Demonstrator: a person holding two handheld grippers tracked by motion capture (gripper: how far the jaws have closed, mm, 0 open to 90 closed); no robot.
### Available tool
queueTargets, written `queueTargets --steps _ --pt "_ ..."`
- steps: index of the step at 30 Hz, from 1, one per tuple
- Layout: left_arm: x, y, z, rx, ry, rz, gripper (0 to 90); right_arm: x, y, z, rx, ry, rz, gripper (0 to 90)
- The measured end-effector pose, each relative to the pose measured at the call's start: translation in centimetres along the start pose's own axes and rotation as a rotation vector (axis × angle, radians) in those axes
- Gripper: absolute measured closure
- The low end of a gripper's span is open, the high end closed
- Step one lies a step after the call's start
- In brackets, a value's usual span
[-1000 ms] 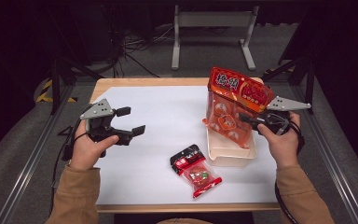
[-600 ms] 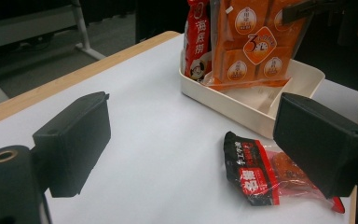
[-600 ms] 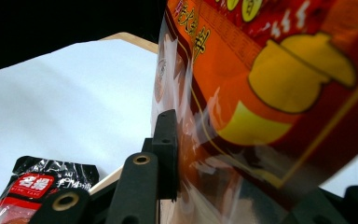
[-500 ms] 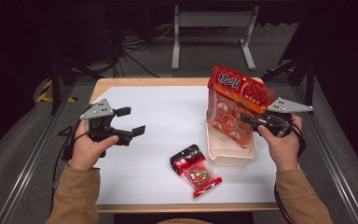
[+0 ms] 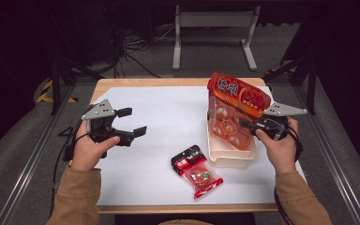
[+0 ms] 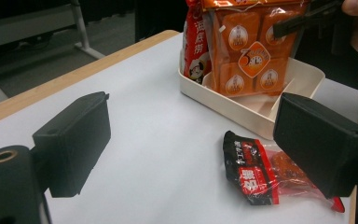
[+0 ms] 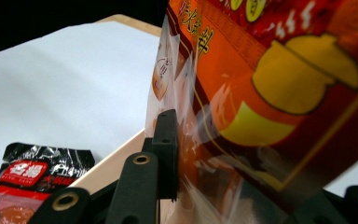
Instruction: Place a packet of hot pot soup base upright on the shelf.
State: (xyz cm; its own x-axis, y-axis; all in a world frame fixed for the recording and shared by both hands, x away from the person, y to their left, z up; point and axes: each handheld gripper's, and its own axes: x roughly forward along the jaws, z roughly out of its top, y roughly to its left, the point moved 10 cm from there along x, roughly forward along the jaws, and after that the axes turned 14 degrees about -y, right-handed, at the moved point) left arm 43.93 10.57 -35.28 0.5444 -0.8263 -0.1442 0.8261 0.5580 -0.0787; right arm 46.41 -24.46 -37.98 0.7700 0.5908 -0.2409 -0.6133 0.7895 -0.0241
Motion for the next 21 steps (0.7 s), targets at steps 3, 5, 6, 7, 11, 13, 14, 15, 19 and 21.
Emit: queueTargets --steps 3,5,6,7,11,13,14,15,19,21 --pt "0.1 0.0 -0.1 0.001 0.003 0.002 12.1 0.6 0.5 -0.8 -0.027 0.026 0.017 70.0" --pt "0.0 0.1 0.0 0.003 0.001 0.002 12.1 1.0 0.8 -1.2 -0.027 0.021 0.035 70.1" --pt "0.0 0.1 0.0 0.002 0.001 0.002 12.1 1.0 0.7 -1.2 -0.019 0.019 0.036 70.1" --pt "0.0 0.1 0.0 0.005 0.000 0.001 12.1 1.0 0.6 -1.3 -0.016 0.016 0.036 70.1" --pt "0.2 0.0 -0.3 -0.002 0.010 -0.001 12.1 0.9 0.4 -1.9 0.007 0.017 0.053 70.1" --pt "0.3 -0.1 -0.3 -0.006 0.014 -0.004 12.1 0.8 0.4 -2.1 0.016 0.009 0.059 70.1" --pt "0.4 -0.1 -0.3 -0.007 0.011 -0.003 12.1 0.8 0.3 -2.2 0.020 0.007 0.060 70.1" --pt "0.5 -0.1 -0.4 0.004 0.015 -0.005 12.1 0.7 0.2 -2.4 0.036 0.004 0.063 70.1" --pt "0.9 -0.3 -0.5 -0.007 0.019 -0.010 12.0 0.4 -0.8 -3.2 0.100 -0.007 0.066 70.0" --pt "0.9 -0.2 -0.6 0.001 0.021 -0.011 11.3 0.3 -1.0 -3.2 0.107 -0.014 0.069 70.0"
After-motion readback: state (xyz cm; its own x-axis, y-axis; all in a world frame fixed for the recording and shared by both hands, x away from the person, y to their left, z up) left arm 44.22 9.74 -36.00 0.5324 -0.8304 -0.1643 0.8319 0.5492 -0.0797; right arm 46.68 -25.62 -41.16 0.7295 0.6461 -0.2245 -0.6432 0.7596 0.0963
